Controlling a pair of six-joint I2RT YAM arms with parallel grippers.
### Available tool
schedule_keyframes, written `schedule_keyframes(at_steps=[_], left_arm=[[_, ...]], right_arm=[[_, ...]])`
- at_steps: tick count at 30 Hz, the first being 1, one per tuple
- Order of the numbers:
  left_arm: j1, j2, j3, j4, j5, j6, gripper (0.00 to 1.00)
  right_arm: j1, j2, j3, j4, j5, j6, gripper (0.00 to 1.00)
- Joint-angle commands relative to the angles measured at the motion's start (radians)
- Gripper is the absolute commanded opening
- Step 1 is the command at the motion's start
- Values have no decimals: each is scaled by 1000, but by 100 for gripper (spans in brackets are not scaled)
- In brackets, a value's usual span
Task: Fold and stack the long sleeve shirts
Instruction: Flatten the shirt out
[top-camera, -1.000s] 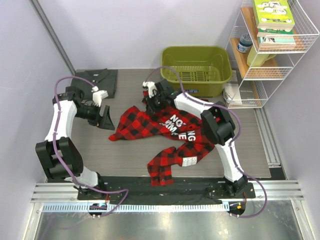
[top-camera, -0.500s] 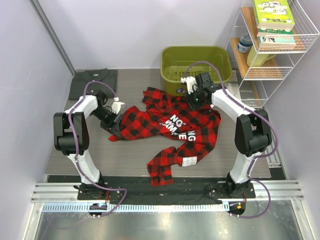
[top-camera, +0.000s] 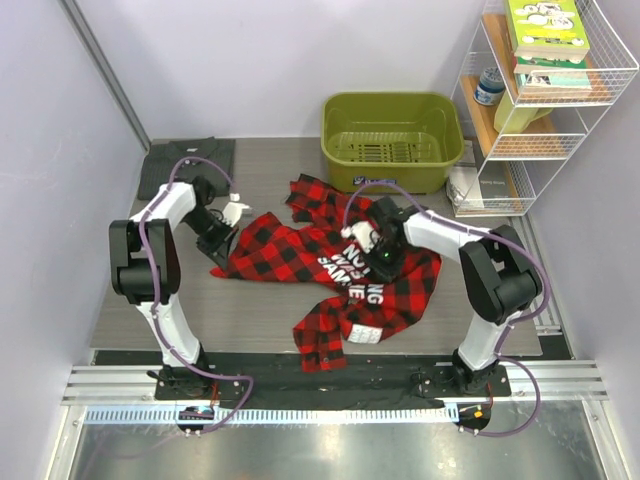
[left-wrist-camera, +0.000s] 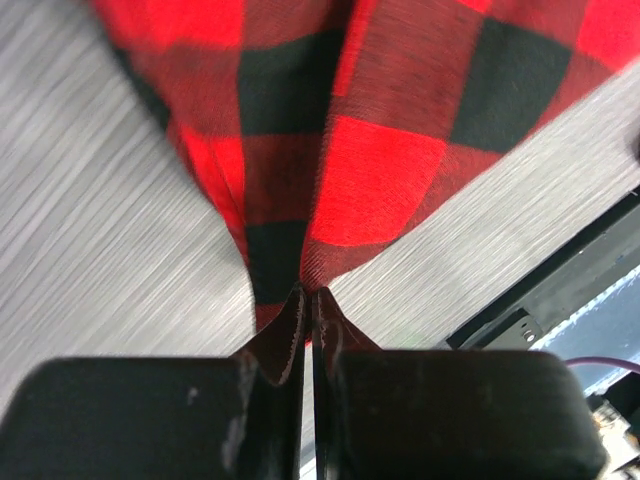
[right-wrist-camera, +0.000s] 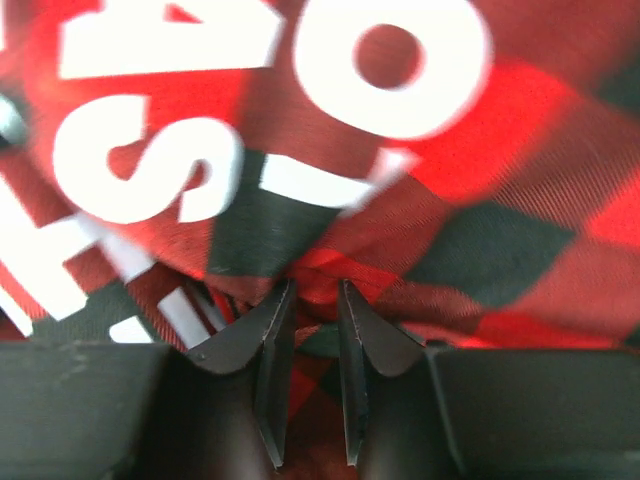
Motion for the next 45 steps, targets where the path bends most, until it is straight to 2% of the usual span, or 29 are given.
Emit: schedule_keyframes(at_steps=[1,4,6,9,10,14,18,22,27,30,38,45], left_arm=[[89,-50,56,-71,-33,44,0],[120,-63,67,-92,-54,90,0],[117,-79,52,-82,-70,130,0],[117,-77,58,-92,-84,146,0],[117,-73,66,-92,-81,141,0],[114,-62,80,-103,-67,124,0],[115,-54,83,-106,-65,112,0],[115,-51,86,-105,-61,98,0],[117,-50,90,-114,-39,83,0],[114,-50,92,-115,-36,81,0],[115,-50,86,-112,-36,72,0],[115,-62,57,-97,-36,67,0]], right_arm=[[203,-93,-57,-140,-153,-104,29],[313,-154,-62,-145,-271,-126,32],[308,-163,3,-132,-270,-103,34],[185,-160,106,-93,-250,-37,40],[94,-156,131,-70,-248,-7,42],[-50,-70,240,136,-188,218,53],[-59,-18,294,306,-105,303,53],[-9,18,286,461,-18,203,53],[91,102,312,498,82,-38,56],[129,171,323,533,135,-103,59],[163,336,407,616,186,-114,61],[163,369,495,635,208,-95,57]])
